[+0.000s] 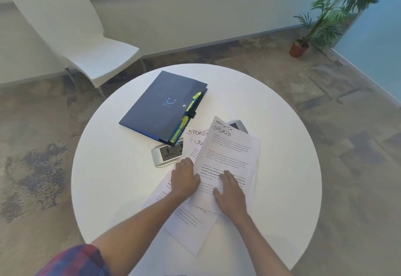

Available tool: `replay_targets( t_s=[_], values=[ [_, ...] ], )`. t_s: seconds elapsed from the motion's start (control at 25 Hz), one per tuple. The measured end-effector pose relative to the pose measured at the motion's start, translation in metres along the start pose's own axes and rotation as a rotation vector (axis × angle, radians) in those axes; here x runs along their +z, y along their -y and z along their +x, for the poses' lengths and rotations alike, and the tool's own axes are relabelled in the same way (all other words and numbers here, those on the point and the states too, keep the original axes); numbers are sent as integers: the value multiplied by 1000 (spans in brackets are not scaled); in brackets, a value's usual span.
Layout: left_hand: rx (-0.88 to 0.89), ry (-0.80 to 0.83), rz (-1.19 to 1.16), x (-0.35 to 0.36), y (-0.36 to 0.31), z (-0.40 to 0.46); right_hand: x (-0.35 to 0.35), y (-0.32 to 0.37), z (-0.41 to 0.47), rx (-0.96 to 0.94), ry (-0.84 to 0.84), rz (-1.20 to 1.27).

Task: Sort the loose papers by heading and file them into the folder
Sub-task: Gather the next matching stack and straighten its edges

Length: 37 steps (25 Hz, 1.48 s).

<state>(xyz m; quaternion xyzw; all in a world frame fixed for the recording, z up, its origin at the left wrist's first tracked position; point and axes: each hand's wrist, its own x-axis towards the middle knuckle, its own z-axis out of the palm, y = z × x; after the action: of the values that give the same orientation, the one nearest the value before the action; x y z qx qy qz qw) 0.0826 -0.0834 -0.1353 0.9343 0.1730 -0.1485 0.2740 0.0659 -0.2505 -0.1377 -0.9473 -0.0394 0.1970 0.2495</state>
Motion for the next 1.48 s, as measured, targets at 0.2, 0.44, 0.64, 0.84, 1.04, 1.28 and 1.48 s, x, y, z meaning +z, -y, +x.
replay_targets(
  t_s=[0.2, 0.44, 0.64, 0.84, 1.04, 1.28, 1.48],
  values=[
    [-208, 81, -477, -3, -3, -2, -7, -5, 1, 7, -30, 143],
    [-185, 99, -414, -7, 11, 0, -24, -17, -12, 61, -137, 162],
    [40, 53, -21, -21, 4, -11, -25, -33, -18, 122, -75, 120],
    [158, -52, 148, -32, 4, -23, -33, -35, -18, 161, -178, 163],
    [-99, 0, -408, -28, 23, -22, -32, -38, -13, 273, -162, 190],
    [-255, 248, -864, -38, 27, -40, -19, -40, -16, 434, -245, 78],
    [-169, 337, -754, -36, 30, -46, -24, -49, -14, 568, -258, 197]
  ],
)
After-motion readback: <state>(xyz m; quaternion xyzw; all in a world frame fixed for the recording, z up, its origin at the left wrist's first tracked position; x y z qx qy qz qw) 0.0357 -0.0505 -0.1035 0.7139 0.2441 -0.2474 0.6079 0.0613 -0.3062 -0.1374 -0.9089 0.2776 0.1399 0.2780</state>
